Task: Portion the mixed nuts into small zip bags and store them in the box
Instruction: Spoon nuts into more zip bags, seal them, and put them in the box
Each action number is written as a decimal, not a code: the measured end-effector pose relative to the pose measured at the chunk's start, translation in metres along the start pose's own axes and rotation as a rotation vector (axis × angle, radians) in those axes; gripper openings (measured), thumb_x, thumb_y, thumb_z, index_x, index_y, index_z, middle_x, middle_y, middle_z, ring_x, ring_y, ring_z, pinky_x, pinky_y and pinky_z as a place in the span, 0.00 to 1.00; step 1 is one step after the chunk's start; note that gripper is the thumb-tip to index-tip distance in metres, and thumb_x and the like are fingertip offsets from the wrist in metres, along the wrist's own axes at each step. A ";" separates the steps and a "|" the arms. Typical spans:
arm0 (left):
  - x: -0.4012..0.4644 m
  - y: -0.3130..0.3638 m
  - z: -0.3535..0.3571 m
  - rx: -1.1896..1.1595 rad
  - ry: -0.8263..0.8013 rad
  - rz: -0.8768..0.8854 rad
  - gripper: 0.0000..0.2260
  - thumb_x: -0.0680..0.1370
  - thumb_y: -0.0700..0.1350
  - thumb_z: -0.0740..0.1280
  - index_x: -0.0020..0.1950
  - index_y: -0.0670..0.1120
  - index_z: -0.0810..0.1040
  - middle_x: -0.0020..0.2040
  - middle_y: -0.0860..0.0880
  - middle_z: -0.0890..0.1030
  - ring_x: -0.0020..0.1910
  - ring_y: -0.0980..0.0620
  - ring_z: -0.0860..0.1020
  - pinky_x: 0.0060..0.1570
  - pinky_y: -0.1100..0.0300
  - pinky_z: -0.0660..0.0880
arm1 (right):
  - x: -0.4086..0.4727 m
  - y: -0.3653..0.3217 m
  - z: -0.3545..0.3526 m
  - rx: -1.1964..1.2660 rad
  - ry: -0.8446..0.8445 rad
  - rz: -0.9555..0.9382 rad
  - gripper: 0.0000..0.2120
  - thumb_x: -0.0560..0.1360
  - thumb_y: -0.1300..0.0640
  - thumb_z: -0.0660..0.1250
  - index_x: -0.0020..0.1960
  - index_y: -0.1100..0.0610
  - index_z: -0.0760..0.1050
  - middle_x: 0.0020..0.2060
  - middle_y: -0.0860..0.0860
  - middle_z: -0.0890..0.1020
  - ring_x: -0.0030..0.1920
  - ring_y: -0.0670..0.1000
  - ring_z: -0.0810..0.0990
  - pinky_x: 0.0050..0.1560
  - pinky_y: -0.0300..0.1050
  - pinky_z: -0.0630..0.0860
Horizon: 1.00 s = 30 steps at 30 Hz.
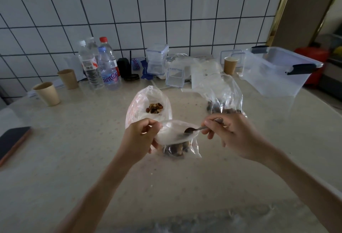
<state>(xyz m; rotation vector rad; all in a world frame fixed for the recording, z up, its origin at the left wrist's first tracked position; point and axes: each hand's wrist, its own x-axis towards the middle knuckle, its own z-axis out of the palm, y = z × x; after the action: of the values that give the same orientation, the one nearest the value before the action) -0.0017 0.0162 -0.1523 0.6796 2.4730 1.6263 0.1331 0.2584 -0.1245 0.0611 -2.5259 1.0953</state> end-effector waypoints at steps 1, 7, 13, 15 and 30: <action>-0.001 0.000 -0.001 -0.012 0.013 -0.008 0.08 0.83 0.46 0.68 0.47 0.47 0.84 0.30 0.48 0.83 0.29 0.51 0.82 0.26 0.60 0.75 | -0.002 -0.004 -0.004 -0.129 -0.042 -0.075 0.11 0.85 0.52 0.63 0.51 0.53 0.83 0.40 0.48 0.86 0.40 0.48 0.85 0.39 0.44 0.80; -0.005 -0.001 -0.005 -0.018 0.048 -0.043 0.07 0.82 0.46 0.69 0.47 0.48 0.84 0.30 0.47 0.83 0.29 0.47 0.82 0.28 0.57 0.78 | 0.000 -0.028 -0.019 -0.457 -0.212 -0.286 0.21 0.83 0.39 0.52 0.57 0.48 0.81 0.47 0.41 0.85 0.46 0.43 0.82 0.48 0.45 0.78; -0.002 -0.002 -0.003 0.209 0.065 0.055 0.10 0.83 0.51 0.67 0.45 0.49 0.82 0.29 0.52 0.83 0.23 0.59 0.78 0.29 0.63 0.73 | 0.012 -0.010 -0.011 0.288 -0.007 0.016 0.12 0.85 0.58 0.62 0.49 0.60 0.82 0.41 0.56 0.87 0.39 0.55 0.85 0.30 0.47 0.76; 0.000 -0.001 -0.005 0.249 0.093 0.083 0.12 0.82 0.56 0.68 0.44 0.50 0.82 0.32 0.53 0.84 0.29 0.57 0.81 0.36 0.59 0.75 | 0.016 -0.005 -0.007 0.459 0.051 0.108 0.12 0.86 0.62 0.60 0.49 0.65 0.80 0.41 0.61 0.86 0.37 0.59 0.85 0.27 0.47 0.75; 0.100 0.009 -0.032 0.302 0.355 0.336 0.14 0.77 0.49 0.75 0.60 0.46 0.79 0.58 0.50 0.81 0.55 0.52 0.79 0.56 0.54 0.76 | 0.098 0.002 0.032 0.686 0.098 0.365 0.17 0.87 0.53 0.57 0.55 0.64 0.80 0.45 0.60 0.88 0.41 0.57 0.86 0.30 0.47 0.78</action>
<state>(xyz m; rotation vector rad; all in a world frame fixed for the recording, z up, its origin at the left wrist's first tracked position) -0.0985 0.0339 -0.1157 0.9628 3.0417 1.6085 0.0319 0.2485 -0.1104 -0.2716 -2.0060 2.0093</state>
